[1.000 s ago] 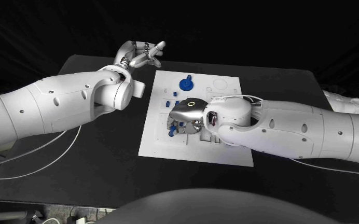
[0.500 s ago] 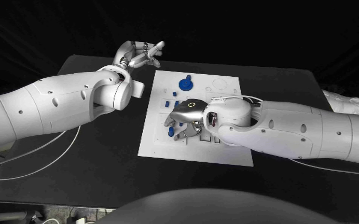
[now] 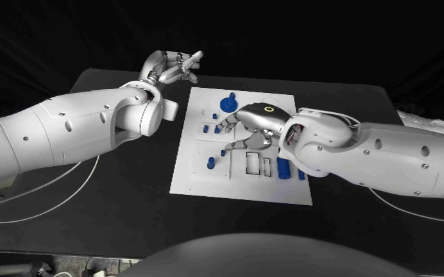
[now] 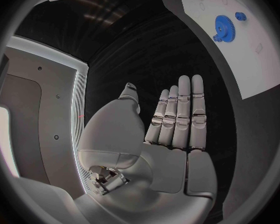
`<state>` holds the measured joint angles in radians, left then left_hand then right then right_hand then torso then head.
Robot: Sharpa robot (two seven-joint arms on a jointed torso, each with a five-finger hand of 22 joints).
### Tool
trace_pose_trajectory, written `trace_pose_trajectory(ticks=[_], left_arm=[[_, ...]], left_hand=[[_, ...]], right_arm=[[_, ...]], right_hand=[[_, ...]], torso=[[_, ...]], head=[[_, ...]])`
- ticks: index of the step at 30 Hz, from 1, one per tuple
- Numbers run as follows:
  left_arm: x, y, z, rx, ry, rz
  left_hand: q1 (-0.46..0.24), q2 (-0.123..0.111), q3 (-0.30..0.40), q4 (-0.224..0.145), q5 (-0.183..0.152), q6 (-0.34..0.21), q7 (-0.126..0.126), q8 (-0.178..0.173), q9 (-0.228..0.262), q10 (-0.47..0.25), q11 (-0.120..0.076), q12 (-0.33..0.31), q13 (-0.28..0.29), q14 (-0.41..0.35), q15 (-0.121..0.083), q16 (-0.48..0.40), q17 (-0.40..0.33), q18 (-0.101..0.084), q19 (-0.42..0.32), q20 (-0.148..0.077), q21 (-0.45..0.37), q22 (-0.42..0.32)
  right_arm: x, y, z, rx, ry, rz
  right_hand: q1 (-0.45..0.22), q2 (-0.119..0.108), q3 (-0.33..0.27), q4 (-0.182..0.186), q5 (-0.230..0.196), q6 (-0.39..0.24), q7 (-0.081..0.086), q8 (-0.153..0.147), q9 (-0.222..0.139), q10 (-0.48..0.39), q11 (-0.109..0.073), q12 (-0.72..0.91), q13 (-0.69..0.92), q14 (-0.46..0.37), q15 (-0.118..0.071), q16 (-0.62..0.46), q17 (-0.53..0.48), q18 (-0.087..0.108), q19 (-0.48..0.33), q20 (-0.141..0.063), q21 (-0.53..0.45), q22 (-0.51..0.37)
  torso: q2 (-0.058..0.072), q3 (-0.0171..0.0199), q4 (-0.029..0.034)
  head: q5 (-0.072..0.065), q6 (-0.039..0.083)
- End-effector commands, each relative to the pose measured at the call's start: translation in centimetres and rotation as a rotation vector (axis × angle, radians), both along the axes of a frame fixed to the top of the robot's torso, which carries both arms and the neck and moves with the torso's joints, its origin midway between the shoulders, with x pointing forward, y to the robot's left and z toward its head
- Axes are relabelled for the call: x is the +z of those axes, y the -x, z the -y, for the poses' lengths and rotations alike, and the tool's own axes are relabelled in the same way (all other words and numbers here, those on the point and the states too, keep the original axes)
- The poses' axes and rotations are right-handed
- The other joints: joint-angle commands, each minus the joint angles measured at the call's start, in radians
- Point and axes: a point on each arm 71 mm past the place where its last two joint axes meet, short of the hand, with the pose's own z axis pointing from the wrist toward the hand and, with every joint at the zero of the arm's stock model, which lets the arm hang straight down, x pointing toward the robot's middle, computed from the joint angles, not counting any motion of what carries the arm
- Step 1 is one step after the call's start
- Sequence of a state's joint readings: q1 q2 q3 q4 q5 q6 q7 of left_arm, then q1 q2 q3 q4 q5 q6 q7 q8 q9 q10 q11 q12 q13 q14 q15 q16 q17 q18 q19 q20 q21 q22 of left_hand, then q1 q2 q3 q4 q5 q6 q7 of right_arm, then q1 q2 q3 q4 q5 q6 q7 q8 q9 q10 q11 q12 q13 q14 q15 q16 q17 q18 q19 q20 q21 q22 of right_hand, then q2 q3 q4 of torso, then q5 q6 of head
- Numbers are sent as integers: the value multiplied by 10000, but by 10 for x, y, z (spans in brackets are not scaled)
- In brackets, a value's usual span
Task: Assemble the parts on the task board
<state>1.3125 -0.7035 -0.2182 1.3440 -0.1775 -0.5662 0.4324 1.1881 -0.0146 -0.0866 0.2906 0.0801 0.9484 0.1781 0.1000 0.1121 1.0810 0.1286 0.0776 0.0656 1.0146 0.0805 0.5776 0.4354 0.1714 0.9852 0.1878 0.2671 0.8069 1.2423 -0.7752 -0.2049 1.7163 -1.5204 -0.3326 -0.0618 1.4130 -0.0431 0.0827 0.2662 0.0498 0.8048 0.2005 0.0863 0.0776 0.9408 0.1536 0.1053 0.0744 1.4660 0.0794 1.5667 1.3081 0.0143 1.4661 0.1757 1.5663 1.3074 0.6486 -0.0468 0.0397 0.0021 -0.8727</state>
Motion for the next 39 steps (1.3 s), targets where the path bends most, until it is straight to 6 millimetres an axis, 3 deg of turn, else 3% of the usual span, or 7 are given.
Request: trace_pose_trajectory(ticks=[1,13,16,19,21,29,39], left_arm=[[0,0,4,-208,89,1],[0,-4,10,-246,60,3],[-1,-5,13,-276,60,-1],[-1,-5,15,-320,68,-4],[-1,-5,16,-340,73,-5],[-1,-5,15,-306,61,-11],[-1,-5,13,-300,62,-26]], left_hand=[[-19,96,-52,16,64,-49,15,-47,16,-63,15,21,-9,46,-16,-28,-10,115,61,14,-37,-11],[-19,98,-57,17,64,-50,16,-47,16,-63,15,21,-9,46,-16,-27,-12,115,63,14,-39,-14],[-19,98,-57,17,64,-50,16,-47,16,-63,15,21,-9,46,-16,-27,-12,115,63,14,-39,-14],[-20,100,-62,18,64,-50,16,-47,16,-63,15,22,-8,46,-16,-27,-14,115,65,14,-42,-16],[-20,101,-67,18,64,-50,17,-47,16,-62,16,22,-8,45,-15,-26,-17,115,67,14,-45,-19],[-20,101,-67,18,64,-50,17,-47,16,-62,16,22,-8,45,-15,-26,-17,115,67,14,-45,-19],[-20,101,-67,18,64,-50,17,-47,16,-62,16,22,-8,45,-15,-26,-17,115,67,14,-45,-19]], right_arm=[[15,-7,25,-1680,-1842,-1587],[34,10,113,-4708,-1687,-4778],[29,15,126,-5234,-1291,-5208],[24,19,138,-5671,-879,-5577],[20,20,145,-5882,-491,-5876],[10,24,156,-6257,1399,-5501],[-7,30,145,-6479,1904,-5117]], right_hand=[[34,200,-37,-43,-19,262,121,82,35,447,26,187,40,1048,88,41,2627,-143,1047,104,45,2634],[-398,551,-528,90,80,-123,-421,-155,-29,2628,-835,2725,1696,1048,-668,41,2627,-113,983,-511,-52,2592],[-1017,625,-1058,123,68,-503,-510,-111,-8,1258,-995,6523,5159,1048,-771,41,2627,-18,786,-753,-379,2450],[-1460,892,-1375,-53,152,-657,-644,56,64,1887,-1148,11734,10849,1048,-624,41,2627,42,635,-715,-655,2336],[-1865,1046,-1550,131,283,-841,-489,114,82,2217,-863,12467,11840,1048,-741,41,2627,190,310,-661,-1209,2104],[-3266,1321,-2440,213,788,-642,-426,1225,697,6300,-754,14655,14964,1048,-649,41,2627,391,-121,-549,-2133,1723],[-2708,960,-2278,-216,1724,314,-509,3054,2371,6300,-747,14655,14964,1048,-671,41,2627,168,475,-562,-1224,2096]], torso=[[-25,-18,-22],[-78,-65,-77],[-95,-67,-79],[-94,-82,-35],[-88,-78,-70],[-96,-75,-81],[-99,-85,-125]], head=[[-264,1],[-825,1],[-988,1],[-1192,1],[-1250,1],[-1428,1],[-1501,1]])
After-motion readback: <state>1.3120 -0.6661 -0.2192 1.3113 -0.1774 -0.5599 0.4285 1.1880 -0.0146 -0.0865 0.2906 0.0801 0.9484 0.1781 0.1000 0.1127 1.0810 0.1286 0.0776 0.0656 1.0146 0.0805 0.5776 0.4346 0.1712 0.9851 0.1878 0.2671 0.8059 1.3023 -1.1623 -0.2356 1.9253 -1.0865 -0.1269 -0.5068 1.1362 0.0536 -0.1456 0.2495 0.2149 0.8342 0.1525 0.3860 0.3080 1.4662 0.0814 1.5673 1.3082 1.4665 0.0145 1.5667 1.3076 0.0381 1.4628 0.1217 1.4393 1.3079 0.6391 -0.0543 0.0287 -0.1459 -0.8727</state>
